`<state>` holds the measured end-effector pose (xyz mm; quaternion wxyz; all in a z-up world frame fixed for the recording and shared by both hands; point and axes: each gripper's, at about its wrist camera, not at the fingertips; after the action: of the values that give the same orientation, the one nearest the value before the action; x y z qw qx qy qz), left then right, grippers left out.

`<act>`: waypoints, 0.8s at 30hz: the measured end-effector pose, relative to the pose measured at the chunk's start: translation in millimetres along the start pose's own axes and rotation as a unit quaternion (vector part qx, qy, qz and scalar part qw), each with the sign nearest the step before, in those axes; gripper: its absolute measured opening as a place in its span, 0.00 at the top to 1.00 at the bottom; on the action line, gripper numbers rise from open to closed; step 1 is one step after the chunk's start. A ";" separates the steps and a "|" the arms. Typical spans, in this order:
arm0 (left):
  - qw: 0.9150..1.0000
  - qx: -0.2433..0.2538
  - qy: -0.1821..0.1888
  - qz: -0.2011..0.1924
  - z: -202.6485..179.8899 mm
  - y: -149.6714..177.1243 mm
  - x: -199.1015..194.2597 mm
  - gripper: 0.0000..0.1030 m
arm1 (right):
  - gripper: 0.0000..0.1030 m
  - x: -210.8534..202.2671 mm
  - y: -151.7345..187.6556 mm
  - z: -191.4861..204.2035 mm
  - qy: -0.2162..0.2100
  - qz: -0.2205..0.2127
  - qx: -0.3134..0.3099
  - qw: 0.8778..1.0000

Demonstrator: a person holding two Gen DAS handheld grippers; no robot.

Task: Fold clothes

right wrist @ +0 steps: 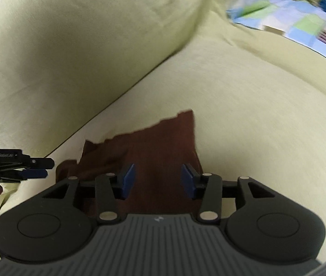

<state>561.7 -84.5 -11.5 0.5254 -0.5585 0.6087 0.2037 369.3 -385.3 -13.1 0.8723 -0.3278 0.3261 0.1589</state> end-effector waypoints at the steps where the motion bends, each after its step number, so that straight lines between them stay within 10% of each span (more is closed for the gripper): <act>1: 1.000 -0.029 0.005 0.003 3.0 -1.9 8.9 0.43 | 0.60 3.7 -2.4 1.9 -0.006 0.006 -0.006 1.000; 5: 0.996 -0.084 -0.007 0.008 6.8 -0.3 30.8 0.49 | 0.59 22.7 -11.6 17.7 -0.049 0.041 -0.076 0.995; 8: 0.995 -0.097 -0.006 0.009 9.7 -1.1 44.5 0.92 | 0.59 36.1 -12.3 27.6 -0.069 0.062 -0.116 0.989; 14: 0.998 -0.057 0.013 -0.034 9.6 4.8 50.1 0.99 | 0.61 68.5 -22.5 54.8 -0.113 0.086 -0.203 0.969; 21: 0.983 0.081 0.078 -0.142 -10.4 23.2 12.1 0.99 | 0.68 114.7 -43.9 91.9 -0.205 0.163 -0.359 0.896; 24: 0.978 0.100 0.106 -0.151 -8.6 23.9 7.4 0.99 | 0.67 141.4 -49.3 108.7 -0.239 0.202 -0.435 0.844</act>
<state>538.1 -88.1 -22.9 0.5358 -0.6073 0.5867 -0.0004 548.3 -339.1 -23.0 0.6397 -0.5526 0.0642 0.5304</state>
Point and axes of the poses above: each gripper's, at about its wrist camera, not at the fingertips, and x roughly the way its jaws point, z to its left, y to its underside, and after that the axes turned 11 degrees about x, right-handed
